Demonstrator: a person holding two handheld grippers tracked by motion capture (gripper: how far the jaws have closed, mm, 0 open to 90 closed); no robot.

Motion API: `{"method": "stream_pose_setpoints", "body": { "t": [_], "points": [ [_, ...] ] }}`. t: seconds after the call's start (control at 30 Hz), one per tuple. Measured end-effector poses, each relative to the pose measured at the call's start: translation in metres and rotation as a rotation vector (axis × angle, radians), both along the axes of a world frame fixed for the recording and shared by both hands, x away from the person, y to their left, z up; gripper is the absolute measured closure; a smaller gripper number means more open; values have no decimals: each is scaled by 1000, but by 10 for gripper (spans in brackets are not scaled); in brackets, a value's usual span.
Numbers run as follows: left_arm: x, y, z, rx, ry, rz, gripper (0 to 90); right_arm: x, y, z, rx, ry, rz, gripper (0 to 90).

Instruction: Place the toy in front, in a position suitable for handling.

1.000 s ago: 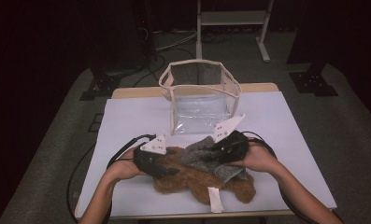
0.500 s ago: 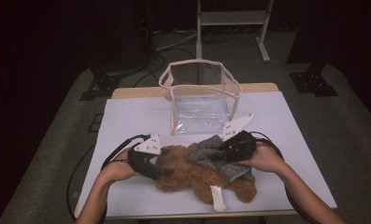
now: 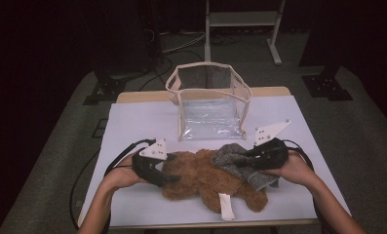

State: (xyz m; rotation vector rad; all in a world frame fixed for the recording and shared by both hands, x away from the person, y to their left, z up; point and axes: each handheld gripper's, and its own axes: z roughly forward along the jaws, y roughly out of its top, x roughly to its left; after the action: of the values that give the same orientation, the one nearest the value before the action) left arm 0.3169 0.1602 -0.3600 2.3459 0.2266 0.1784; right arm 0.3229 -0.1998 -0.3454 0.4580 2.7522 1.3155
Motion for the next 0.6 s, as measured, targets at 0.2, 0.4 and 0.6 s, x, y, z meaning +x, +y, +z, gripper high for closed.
{"method": "stream_pose_setpoints", "body": {
  "t": [0.2,0.4,0.6],
  "points": [
    [1,-1,-2,29,8,0,311,2,9,-13,15,24,5,788],
    [2,2,-5,2,20,6,312,-3,-6,-13,42,18,-8,788],
    [2,5,-7,-11,23,-2,312,-8,-24,-23,59,42,-30,788]
  ]
}}
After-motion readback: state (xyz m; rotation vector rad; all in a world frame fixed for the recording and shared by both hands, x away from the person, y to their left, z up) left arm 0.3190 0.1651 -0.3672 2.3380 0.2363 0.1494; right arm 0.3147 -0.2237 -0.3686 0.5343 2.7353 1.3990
